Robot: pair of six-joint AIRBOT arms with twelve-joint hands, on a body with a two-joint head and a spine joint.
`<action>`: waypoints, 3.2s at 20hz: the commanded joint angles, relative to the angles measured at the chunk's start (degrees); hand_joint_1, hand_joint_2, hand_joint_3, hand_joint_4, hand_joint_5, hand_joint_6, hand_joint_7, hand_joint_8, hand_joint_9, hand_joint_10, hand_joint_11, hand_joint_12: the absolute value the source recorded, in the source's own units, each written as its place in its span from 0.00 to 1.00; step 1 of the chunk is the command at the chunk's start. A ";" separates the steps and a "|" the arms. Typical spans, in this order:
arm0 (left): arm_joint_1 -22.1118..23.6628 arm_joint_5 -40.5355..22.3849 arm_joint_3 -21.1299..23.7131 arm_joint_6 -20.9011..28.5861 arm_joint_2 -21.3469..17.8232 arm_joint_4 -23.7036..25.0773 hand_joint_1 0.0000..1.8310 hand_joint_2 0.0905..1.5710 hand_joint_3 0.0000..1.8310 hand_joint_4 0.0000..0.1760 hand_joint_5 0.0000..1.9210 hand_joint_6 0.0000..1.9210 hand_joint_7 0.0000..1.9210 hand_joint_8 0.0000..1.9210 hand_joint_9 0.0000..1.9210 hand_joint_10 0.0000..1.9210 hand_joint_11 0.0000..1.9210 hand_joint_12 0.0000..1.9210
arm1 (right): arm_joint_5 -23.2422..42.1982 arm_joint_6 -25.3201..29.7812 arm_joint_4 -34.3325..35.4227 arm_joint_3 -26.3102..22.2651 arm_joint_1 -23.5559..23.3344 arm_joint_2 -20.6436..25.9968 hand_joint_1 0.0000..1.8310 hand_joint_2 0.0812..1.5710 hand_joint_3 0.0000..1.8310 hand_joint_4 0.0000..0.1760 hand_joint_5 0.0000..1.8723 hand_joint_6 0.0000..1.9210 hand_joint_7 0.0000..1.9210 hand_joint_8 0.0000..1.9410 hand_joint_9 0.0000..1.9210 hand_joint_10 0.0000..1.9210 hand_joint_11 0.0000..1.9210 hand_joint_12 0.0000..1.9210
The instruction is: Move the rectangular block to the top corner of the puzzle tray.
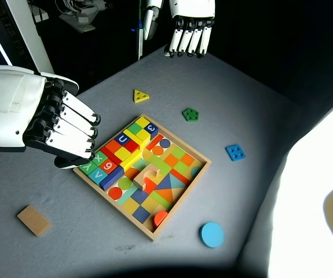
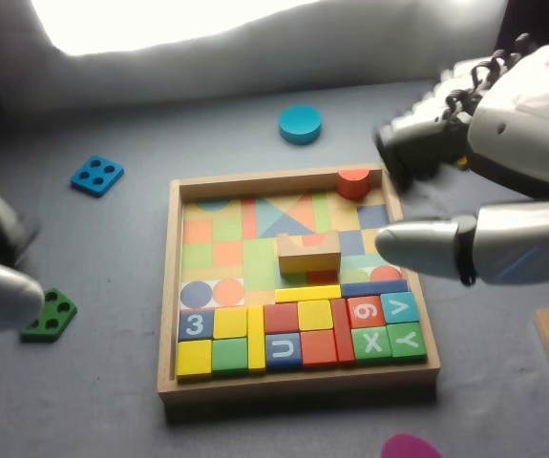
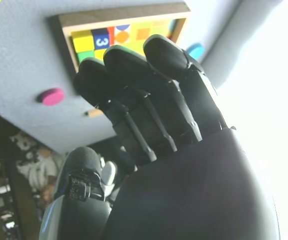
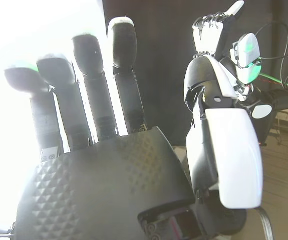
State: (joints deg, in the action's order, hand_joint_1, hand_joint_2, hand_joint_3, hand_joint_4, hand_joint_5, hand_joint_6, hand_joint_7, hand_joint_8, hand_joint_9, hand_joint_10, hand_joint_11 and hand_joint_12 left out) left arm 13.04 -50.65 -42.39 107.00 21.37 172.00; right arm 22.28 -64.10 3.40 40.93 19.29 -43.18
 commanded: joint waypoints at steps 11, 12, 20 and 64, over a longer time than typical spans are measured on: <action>0.46 4.95 0.02 0.12 -0.10 0.57 0.00 0.76 0.00 0.00 0.02 0.00 0.03 0.00 0.02 0.00 0.00 0.15 | -2.13 0.17 3.73 0.96 -2.01 -0.04 0.00 0.71 0.02 0.19 0.03 0.01 0.00 0.00 0.00 0.00 0.00 0.00; 0.52 4.95 0.08 0.12 -0.04 0.57 0.00 0.76 0.00 0.01 0.02 0.00 0.02 0.00 0.02 0.00 0.00 0.16 | -2.13 0.18 4.30 1.52 -2.23 -0.29 0.00 0.71 0.02 0.35 0.11 0.05 0.00 0.00 0.00 0.00 0.00 0.00; 0.56 4.95 -0.13 0.12 0.02 0.57 0.00 0.76 0.00 0.06 0.00 0.00 0.01 0.00 0.01 0.00 0.00 0.19 | -1.96 -2.01 4.90 12.88 -0.97 -9.14 0.00 0.72 0.02 0.09 0.36 0.14 0.02 0.01 0.00 0.00 0.00 0.00; 1.07 4.95 -0.51 0.13 0.39 0.57 0.00 0.76 0.00 0.19 0.01 0.00 0.01 0.00 0.02 0.00 0.00 0.22 | -0.03 -10.86 5.07 25.46 5.86 -28.51 0.00 0.72 0.01 0.00 0.36 0.15 0.03 0.00 0.00 0.00 0.00 0.00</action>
State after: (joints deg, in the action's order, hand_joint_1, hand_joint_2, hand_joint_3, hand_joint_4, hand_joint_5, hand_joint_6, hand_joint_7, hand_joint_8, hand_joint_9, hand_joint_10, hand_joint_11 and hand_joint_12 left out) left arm 13.34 -50.46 -42.85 106.98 21.69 172.03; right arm 16.69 -74.89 8.58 66.30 25.19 -71.88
